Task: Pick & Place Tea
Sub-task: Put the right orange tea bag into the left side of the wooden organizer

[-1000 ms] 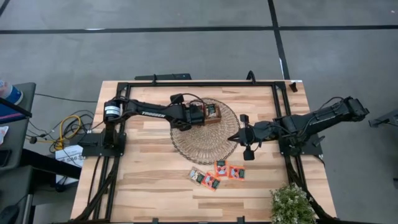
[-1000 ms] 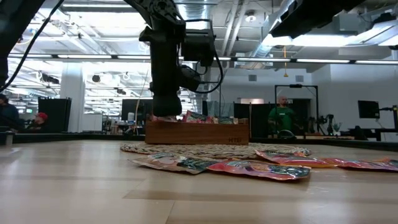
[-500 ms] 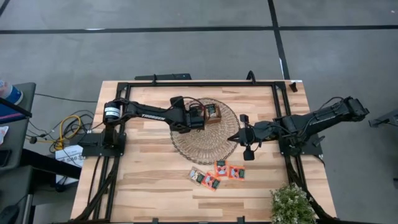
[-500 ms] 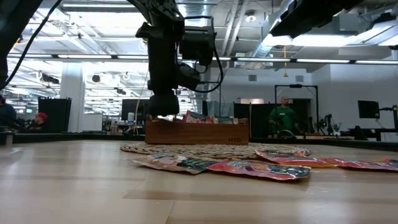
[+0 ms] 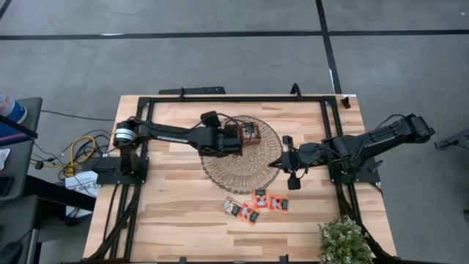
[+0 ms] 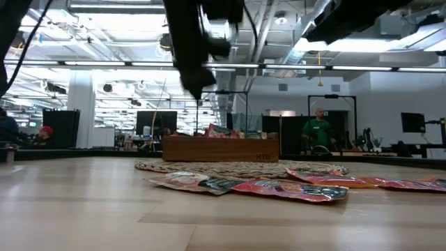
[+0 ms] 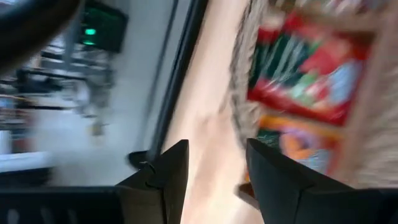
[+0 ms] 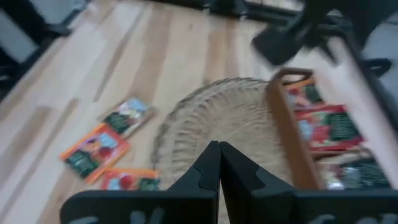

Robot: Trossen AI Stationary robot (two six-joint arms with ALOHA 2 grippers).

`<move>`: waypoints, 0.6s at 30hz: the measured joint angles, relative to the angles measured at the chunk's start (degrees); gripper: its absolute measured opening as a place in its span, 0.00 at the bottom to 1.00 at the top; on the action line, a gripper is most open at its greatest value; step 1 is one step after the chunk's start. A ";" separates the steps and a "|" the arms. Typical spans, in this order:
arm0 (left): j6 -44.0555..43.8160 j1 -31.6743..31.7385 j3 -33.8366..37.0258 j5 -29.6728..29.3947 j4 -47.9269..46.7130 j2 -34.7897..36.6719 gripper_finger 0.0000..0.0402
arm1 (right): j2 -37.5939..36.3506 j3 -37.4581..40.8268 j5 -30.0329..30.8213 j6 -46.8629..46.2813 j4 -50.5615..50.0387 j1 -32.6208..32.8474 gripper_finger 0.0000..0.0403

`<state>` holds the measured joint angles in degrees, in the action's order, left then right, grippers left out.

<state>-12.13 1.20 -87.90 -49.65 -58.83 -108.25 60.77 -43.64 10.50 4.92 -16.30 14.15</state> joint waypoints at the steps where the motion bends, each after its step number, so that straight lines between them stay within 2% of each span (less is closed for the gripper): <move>1: -1.48 -0.59 -0.23 1.43 0.23 1.87 0.38 | 0.29 0.00 -1.25 -0.02 -0.14 -0.02 0.00; 4: -5.57 -2.60 -0.29 7.26 1.49 8.16 0.38 | 0.68 0.00 -4.80 -0.44 -2.06 -0.04 0.00; 7: -9.96 -4.84 -0.30 13.23 1.63 15.04 0.38 | 2.84 -0.20 -5.29 -2.39 -4.45 -0.25 0.00; 10: -13.88 -8.36 0.38 13.26 3.50 21.18 0.38 | 7.11 -2.04 -6.01 -5.98 -8.20 -0.86 0.00; 13: -14.70 -12.60 3.39 13.23 9.36 26.62 0.38 | 12.10 -3.40 -6.49 -6.46 -12.53 -0.33 0.00; 18: -17.12 -18.96 12.08 13.78 19.35 32.87 0.37 | 16.85 -7.49 -14.29 -2.38 -18.48 1.46 0.00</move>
<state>-29.25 -17.76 -75.82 -35.87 -39.48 -75.38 77.62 -51.13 -3.79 2.54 -34.78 15.61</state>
